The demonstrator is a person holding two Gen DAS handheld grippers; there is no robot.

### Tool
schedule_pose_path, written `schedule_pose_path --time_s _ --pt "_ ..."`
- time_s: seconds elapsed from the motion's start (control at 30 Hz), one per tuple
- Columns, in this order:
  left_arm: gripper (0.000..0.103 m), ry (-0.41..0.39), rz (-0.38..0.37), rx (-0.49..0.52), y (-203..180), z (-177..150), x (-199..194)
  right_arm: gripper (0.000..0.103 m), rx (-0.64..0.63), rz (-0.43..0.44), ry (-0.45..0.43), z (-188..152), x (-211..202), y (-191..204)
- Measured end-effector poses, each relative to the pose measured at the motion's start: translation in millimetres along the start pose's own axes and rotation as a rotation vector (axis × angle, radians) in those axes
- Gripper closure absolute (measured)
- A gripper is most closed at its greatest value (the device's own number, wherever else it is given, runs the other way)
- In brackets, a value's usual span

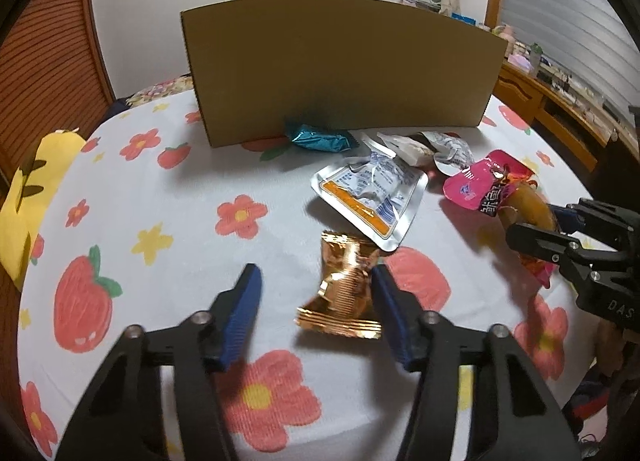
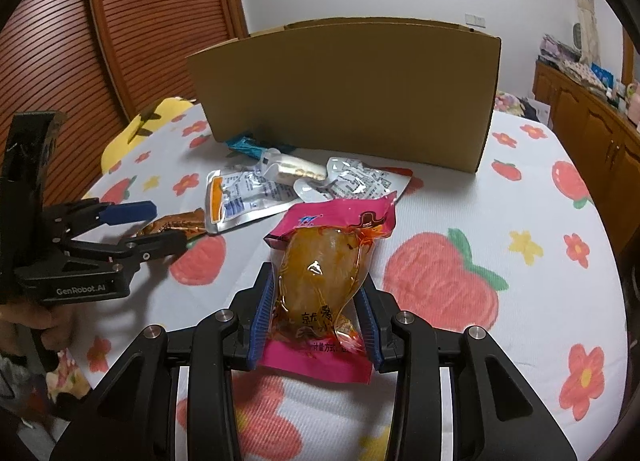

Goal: Organize snacks
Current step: 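Close the left tool on the copper-wrapped candy while the right tool lifts the egg pack, then carry both snacks over the box and open both tools to drop them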

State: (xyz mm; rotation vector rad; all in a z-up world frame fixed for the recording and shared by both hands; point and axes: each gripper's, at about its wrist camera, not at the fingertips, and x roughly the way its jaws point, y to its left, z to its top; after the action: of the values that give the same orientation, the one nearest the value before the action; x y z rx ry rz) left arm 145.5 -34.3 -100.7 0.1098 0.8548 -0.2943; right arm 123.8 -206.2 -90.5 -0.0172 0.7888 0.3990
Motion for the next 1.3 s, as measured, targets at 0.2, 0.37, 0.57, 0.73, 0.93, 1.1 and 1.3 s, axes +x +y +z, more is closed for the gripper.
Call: schedule_pose_path --time_s 0.2,0.37,0.57,0.73,0.93,1.1,1.3 --pt "0.076 -0.005 -0.015 0.032 -6 0 -1 0.065 0.002 0.002 0.001 0 0 -1" --pt "0.088 -0.005 -0.028 0.046 -9 -2 -4 0.065 0.002 0.000 0.003 0 0 -1" --pt "0.088 -0.005 -0.028 0.059 -11 -6 -8 0.065 0.003 -0.001 0.003 0 1 0" --pt "0.088 -0.016 -0.022 0.060 -11 -10 -15 0.065 0.002 -0.001 0.003 0 1 0" --pt "0.088 -0.026 -0.023 0.054 -7 -13 -21 0.065 0.002 -0.001 0.003 0 0 -1" --pt "0.088 -0.050 -0.036 0.029 -1 -15 -27 0.065 0.002 -0.002 0.002 0 0 -1" --pt "0.088 -0.084 -0.041 0.002 6 -12 -36 0.065 -0.009 -0.012 -0.027 -2 -4 1"
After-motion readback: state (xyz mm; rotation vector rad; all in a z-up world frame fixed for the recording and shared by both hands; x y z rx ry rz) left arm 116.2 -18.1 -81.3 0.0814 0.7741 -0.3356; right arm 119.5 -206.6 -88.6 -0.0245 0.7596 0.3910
